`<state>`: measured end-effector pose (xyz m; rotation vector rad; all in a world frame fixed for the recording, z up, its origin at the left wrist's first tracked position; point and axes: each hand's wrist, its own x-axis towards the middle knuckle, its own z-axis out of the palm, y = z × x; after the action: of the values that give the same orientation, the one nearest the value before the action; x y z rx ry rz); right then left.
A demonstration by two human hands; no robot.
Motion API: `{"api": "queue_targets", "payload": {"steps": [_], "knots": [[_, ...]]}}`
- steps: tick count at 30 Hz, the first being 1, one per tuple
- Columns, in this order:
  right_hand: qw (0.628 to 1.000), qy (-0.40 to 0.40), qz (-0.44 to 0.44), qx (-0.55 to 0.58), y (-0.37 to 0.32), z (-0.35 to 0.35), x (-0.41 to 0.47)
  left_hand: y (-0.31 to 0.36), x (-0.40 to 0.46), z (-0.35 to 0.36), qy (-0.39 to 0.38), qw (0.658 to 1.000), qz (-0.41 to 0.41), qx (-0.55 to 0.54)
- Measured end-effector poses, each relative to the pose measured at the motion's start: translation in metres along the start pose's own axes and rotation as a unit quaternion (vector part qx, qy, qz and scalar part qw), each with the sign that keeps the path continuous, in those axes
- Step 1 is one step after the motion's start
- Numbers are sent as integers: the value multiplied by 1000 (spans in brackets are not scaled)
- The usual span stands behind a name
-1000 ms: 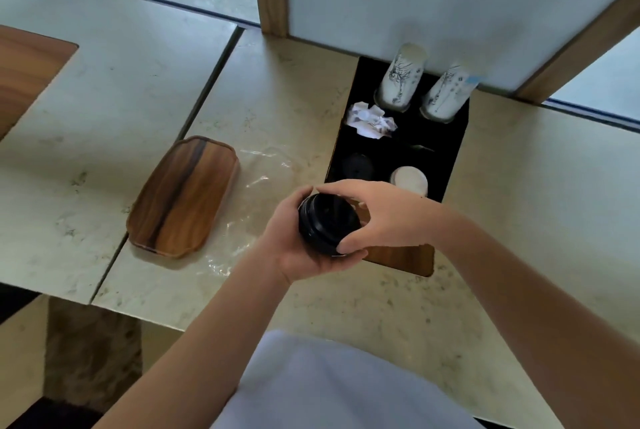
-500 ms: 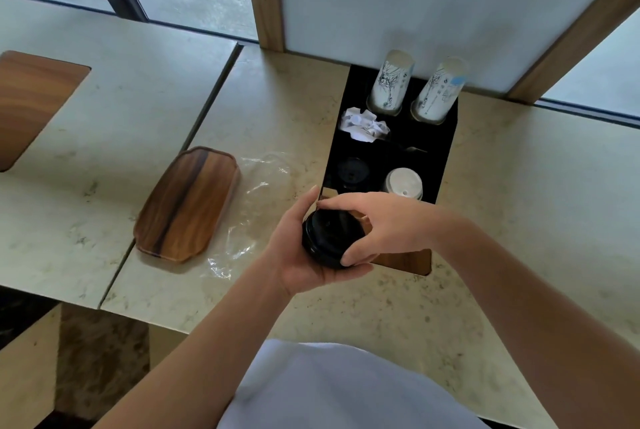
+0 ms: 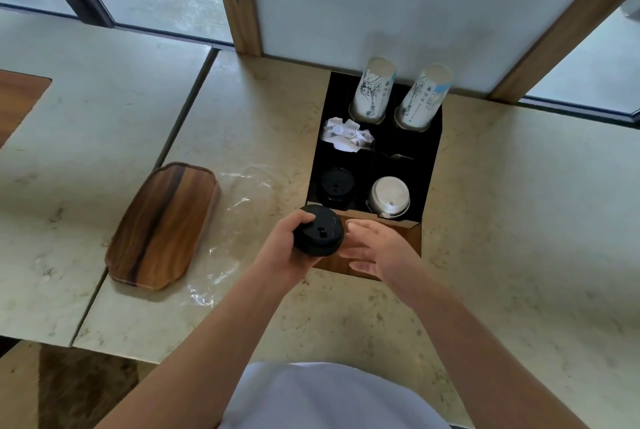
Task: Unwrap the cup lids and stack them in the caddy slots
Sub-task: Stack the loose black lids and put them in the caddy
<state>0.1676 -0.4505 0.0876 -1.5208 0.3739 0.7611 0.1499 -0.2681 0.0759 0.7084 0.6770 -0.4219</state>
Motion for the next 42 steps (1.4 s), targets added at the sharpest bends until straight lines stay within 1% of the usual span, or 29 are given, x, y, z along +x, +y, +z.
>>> {"api": "queue_targets", "payload": {"steps": [3,6,9,11,13,16,18,22,26,29,33,35,38,42], "knots": [[999,22,28,6,-1,2,12,-1,14,-2,24,999,-13,35],[997,11,55,47,-4,3,24,6,29,1,-2,999,-22,24],[997,16,44,66,-8,2,37,14,46,9,-5,998,-24,49],[995,40,29,82,-13,0,47,19,58,17,14,997,-13,73],[994,74,21,83,-17,-4,60,24,69,26,51,994,11,98],[991,117,19,69,-22,-11,80,32,78,41,103,990,22,93],[989,144,9,38,-24,-14,93,35,85,45,107,988,24,113],[977,193,-43,-80,-29,-15,113,40,98,44,80,979,24,184],[961,221,-72,-147,-37,-17,124,46,109,48,80,981,2,177],[952,214,-92,-198,-41,-17,128,51,118,53,78,978,-16,193],[936,209,-77,-274,-49,-14,133,53,130,64,118,966,-23,230],[923,210,-73,-314,-52,-10,132,53,134,70,115,961,-25,251],[923,209,-68,-317,-56,-4,130,53,139,73,113,959,-26,259],[935,165,-26,-313,-56,1,132,54,144,76,124,964,-17,235]]}}
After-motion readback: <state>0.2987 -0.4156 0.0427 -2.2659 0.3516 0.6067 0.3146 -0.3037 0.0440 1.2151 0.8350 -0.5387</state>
